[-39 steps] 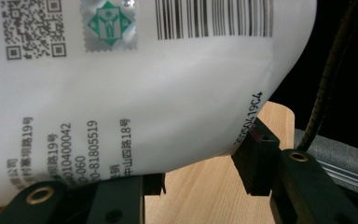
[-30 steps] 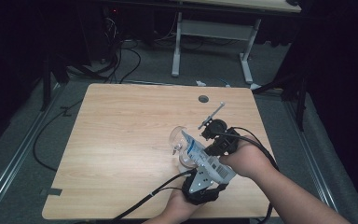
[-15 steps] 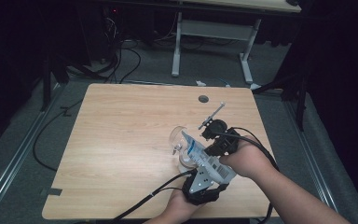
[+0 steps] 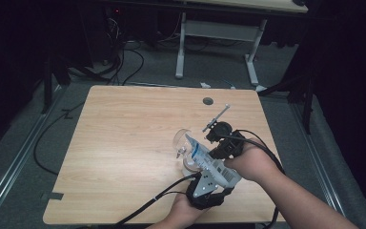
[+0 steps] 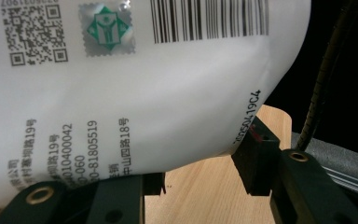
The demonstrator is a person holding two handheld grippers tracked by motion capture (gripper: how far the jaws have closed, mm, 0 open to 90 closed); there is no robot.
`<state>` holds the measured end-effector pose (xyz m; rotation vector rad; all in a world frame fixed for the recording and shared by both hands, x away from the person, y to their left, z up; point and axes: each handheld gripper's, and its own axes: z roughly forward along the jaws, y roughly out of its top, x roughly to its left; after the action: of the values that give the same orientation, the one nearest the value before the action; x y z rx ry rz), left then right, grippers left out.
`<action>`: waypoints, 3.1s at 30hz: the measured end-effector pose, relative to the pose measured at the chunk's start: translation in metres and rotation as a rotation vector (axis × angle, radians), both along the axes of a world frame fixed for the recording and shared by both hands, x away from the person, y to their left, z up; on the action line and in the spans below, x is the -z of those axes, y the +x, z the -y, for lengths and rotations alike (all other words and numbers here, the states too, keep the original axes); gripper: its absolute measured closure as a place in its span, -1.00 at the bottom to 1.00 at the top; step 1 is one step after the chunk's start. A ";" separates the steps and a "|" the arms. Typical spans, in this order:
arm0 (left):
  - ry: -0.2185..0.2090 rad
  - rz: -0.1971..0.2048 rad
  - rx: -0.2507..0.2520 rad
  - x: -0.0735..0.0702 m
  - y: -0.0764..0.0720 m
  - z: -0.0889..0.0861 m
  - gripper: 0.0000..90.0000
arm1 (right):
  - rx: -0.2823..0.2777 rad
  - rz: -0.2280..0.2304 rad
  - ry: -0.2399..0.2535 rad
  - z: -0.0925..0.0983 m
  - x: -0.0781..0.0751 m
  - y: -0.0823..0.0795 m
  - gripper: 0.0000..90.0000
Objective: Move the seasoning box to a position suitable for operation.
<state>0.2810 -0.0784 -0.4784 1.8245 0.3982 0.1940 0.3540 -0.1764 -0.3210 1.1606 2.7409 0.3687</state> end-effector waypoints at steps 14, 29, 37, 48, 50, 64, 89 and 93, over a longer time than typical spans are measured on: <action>-0.003 -0.002 0.000 0.000 0.000 0.000 0.32 | -0.006 -0.002 -0.001 -0.001 0.000 0.001 1.00; -0.010 -0.004 0.000 -0.001 0.001 -0.001 0.31 | -0.007 0.001 -0.006 -0.002 -0.001 0.002 1.00; -0.013 -0.005 0.002 -0.001 0.001 -0.001 0.31 | -0.009 0.004 -0.009 -0.003 0.000 0.002 1.00; -0.017 -0.004 0.002 -0.001 0.000 -0.001 0.31 | -0.005 0.003 -0.011 -0.004 0.000 0.002 1.00; -0.016 -0.003 0.002 -0.001 0.000 -0.001 0.31 | -0.012 0.005 -0.013 -0.004 0.000 0.002 1.00; -0.019 0.001 0.001 -0.002 0.000 -0.002 0.31 | -0.008 0.004 -0.012 -0.005 -0.001 0.002 1.00; -0.030 0.001 -0.004 -0.004 0.001 -0.002 0.31 | -0.010 0.010 -0.013 -0.008 -0.002 0.003 1.00; -0.032 0.001 -0.004 -0.004 0.001 -0.002 0.31 | -0.015 0.011 -0.014 -0.007 -0.001 0.003 1.00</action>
<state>0.2815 -0.0762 -0.4745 1.7924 0.4023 0.1902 0.3572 -0.1689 -0.3196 1.1318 2.7399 0.3556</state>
